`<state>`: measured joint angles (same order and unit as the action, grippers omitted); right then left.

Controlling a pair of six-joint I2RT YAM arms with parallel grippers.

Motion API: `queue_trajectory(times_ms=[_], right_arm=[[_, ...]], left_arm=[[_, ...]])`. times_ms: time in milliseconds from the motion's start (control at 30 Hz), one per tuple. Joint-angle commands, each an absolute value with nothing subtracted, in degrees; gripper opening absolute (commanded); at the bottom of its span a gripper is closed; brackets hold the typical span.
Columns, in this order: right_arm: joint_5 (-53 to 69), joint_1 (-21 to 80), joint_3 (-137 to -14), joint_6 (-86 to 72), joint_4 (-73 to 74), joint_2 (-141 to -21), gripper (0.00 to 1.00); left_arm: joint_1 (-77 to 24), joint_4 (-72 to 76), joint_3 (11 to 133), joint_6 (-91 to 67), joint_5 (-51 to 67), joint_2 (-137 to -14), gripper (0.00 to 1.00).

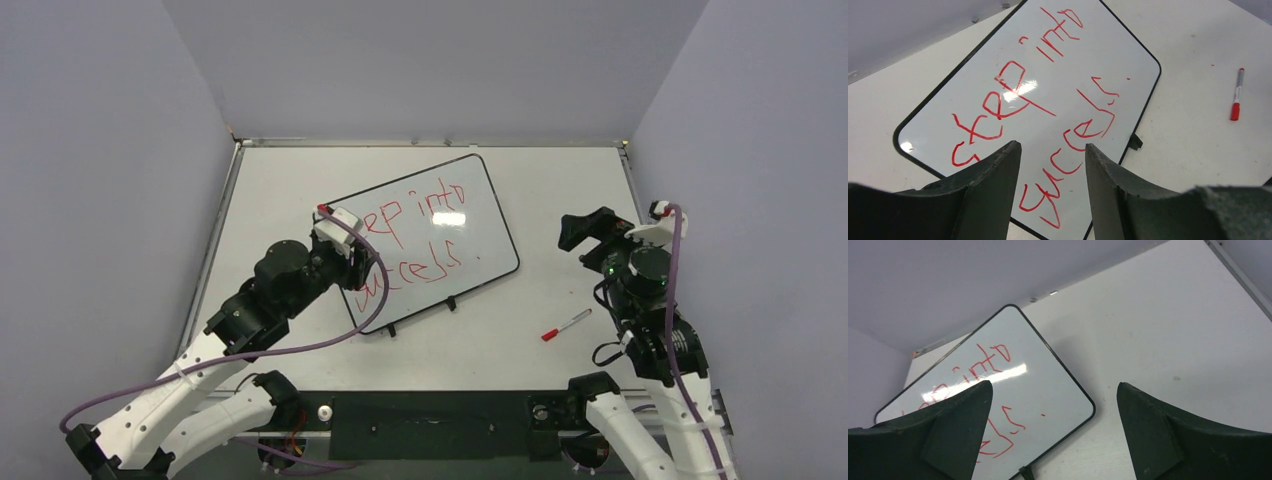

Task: Write a sentence on the whiteboard
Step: Reset both arms

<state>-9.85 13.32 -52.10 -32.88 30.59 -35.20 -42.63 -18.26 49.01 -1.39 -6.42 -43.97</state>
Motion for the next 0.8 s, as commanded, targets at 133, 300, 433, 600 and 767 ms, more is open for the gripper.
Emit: queue_trajectory(times_ms=[133,300,433,600,767], right_arm=[[-3.2,14.3,-49.4,-32.1,20.0,-25.7,0.91],[-3.5,14.3,-47.0,-32.2,20.1,-23.9,0.91],[-3.6,14.3,-46.7,-31.8,20.0,-23.3,0.91],[-3.1,14.4,-46.8,-31.4,19.7,-23.4,0.91],[-3.3,14.4,-47.3,-31.3,20.9,-24.3,0.91]], left_arm=[[-41.1,-15.2,50.0,-4.8,-24.8,-39.1,0.52],[-39.9,-13.6,48.9,-5.4,-26.9,-36.7,0.53],[-39.6,-13.4,48.7,-5.4,-26.8,-36.4,0.53],[-39.5,-13.3,48.7,-5.4,-26.7,-36.4,0.53],[-39.3,-13.2,48.5,-5.4,-26.9,-36.3,0.53]])
